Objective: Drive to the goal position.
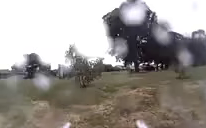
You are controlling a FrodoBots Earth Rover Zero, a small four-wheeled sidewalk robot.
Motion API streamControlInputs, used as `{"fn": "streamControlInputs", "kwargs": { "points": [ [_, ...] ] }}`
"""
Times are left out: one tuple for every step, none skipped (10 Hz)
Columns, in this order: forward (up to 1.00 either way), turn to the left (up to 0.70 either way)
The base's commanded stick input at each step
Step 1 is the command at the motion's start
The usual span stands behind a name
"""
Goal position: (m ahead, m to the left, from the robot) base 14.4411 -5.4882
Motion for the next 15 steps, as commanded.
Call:
{"fn": "streamControlInputs", "kwargs": {
  "points": [
    [0.99, 0.01],
    [0.99, 0.01],
    [0.99, 0.01],
    [0.99, 0.01],
    [0.99, 0.01],
    [0.99, 0.01],
    [0.99, 0.01],
    [0.99, 0.01],
    [0.99, 0.01],
    [0.99, 0.01],
    [0.99, 0.01],
    [0.99, 0.01],
    [0.99, -0.35],
    [0.99, -0.37],
    [0.99, -0.39]
  ]
}}
